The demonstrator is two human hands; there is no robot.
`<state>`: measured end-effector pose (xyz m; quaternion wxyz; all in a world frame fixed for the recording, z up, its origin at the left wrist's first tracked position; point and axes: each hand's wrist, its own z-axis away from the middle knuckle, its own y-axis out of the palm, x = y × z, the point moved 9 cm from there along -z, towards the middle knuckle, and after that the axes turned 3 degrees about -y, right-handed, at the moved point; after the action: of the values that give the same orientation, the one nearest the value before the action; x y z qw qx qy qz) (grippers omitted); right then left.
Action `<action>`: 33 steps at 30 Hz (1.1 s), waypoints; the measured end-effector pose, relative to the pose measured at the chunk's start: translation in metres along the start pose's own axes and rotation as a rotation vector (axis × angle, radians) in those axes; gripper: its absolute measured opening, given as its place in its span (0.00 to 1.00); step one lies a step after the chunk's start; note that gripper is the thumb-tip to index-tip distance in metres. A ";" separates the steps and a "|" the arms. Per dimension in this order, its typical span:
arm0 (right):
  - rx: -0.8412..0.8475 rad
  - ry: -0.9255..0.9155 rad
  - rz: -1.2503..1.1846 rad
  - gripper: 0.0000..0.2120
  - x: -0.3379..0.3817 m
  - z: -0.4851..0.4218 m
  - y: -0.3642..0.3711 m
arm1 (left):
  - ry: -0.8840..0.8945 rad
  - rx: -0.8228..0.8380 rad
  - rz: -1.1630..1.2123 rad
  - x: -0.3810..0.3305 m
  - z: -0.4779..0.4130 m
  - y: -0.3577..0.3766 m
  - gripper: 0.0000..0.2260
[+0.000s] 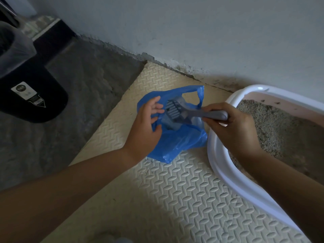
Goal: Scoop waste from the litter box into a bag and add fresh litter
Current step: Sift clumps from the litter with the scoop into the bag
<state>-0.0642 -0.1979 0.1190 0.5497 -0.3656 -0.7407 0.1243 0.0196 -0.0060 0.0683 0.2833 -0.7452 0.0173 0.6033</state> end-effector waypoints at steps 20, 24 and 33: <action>-0.037 0.072 -0.202 0.09 -0.022 0.012 -0.006 | -0.005 0.014 0.000 -0.002 0.000 0.005 0.31; -0.008 0.044 -0.161 0.10 -0.020 0.016 -0.005 | 0.011 0.018 -0.001 -0.004 0.000 0.006 0.31; 0.028 -0.005 -0.128 0.09 -0.017 0.020 -0.002 | 0.017 0.014 -0.022 -0.004 0.000 0.006 0.31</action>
<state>-0.0807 -0.2065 0.1004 0.5599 -0.3094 -0.7620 0.1004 0.0164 -0.0121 0.0702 0.2949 -0.7485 0.0157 0.5937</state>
